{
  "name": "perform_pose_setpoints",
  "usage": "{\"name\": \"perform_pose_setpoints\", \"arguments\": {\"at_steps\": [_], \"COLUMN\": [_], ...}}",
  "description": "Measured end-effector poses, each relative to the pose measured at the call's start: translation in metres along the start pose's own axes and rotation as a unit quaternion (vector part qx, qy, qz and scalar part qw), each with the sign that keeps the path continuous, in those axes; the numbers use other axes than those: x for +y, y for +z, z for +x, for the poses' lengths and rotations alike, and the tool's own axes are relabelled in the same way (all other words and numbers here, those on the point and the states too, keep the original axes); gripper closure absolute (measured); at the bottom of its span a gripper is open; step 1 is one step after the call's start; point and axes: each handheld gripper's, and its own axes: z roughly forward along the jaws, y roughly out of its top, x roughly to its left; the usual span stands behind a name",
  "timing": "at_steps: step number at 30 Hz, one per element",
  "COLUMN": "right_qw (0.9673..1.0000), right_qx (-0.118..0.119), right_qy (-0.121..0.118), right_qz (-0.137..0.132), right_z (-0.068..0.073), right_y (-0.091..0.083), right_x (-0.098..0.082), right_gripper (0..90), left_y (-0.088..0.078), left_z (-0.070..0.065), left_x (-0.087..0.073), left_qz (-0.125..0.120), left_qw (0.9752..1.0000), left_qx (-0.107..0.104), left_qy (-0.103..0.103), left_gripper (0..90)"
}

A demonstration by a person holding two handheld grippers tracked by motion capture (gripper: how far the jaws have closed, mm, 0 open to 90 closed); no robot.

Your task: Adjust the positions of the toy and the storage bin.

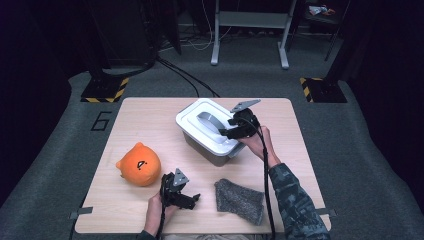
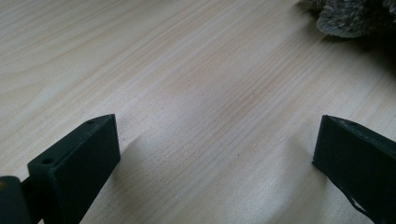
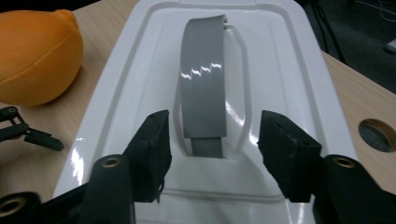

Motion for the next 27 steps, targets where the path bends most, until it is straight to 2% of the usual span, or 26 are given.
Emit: {"name": "perform_pose_setpoints", "arguments": {"at_steps": [4,8,11,18,19,23,24,27], "right_qw": [0.9999,0.9999,0.9999,0.9995,0.9992,0.9989,0.9988,0.9991], "right_qx": [0.009,0.005,-0.003,-0.032,-0.037,-0.042,-0.04,-0.036], "right_qy": [-0.01,-0.016,-0.013,-0.002,0.011,0.016,0.025,0.019], "right_qz": [-0.001,0.003,0.003,0.007,0.01,0.014,0.017,0.012], "right_z": [0.002,0.005,0.006,0.017,0.02,0.021,0.02,0.016], "right_y": [0.006,0.012,0.013,0.014,0.014,0.014,0.014,0.016], "right_x": [0.004,0.006,0.006,0.007,0.008,0.009,0.01,0.014], "right_gripper": [52.2,64.0,66.1,66.5,66.6,65.5,61.9,48.9], "left_y": [0.0,0.0,0.0,0.0,0.0,0.0,0.0,0.0], "left_z": [0.0,0.0,0.0,0.0,0.0,0.0,0.0,0.0], "left_x": [0.0,0.0,0.0,0.0,0.0,0.0,0.0,0.0], "left_qz": [0.0,0.0,0.0,0.0,0.0,0.0,0.0,0.0], "left_qw": [1.0,1.0,1.0,1.0,1.0,1.0,1.0,1.0], "left_qx": [0.0,0.0,0.0,0.0,0.0,0.0,0.0,0.0], "left_qy": [0.0,0.0,0.0,0.0,0.0,0.0,0.0,0.0], "left_gripper": [0.0,0.0,0.0,0.1,0.1,0.1,0.1,0.1]}}
